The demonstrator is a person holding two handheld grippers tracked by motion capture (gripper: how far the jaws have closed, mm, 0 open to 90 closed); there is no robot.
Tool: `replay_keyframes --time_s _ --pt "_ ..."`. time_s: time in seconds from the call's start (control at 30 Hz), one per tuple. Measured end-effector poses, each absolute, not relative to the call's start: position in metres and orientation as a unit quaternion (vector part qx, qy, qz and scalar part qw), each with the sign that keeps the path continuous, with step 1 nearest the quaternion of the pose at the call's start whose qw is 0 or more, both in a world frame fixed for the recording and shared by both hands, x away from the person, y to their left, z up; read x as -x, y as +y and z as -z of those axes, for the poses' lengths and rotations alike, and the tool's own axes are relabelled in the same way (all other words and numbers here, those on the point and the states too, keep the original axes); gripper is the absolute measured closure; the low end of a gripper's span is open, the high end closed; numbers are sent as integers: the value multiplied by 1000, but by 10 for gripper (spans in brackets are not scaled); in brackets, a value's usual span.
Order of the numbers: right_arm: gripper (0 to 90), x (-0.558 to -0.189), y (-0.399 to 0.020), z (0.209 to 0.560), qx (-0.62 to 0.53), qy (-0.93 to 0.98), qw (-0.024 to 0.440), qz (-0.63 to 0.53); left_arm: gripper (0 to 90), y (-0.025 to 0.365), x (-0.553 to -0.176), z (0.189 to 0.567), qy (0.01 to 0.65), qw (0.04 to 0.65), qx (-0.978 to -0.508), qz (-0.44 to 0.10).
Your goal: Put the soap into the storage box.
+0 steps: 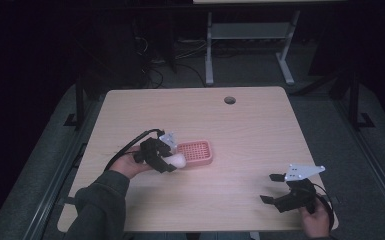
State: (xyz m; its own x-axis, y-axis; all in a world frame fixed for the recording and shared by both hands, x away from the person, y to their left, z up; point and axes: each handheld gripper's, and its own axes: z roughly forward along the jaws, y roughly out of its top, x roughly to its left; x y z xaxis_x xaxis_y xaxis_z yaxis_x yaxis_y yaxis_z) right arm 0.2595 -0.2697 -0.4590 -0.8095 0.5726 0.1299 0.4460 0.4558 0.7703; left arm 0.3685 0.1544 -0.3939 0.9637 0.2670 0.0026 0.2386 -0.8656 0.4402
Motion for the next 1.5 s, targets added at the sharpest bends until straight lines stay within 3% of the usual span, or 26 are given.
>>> replay_keyframes --time_s 1.5 --pt "142 -259 -276 458 -303 845 76 -435 491 122 -411 391 128 228 -965 -29"
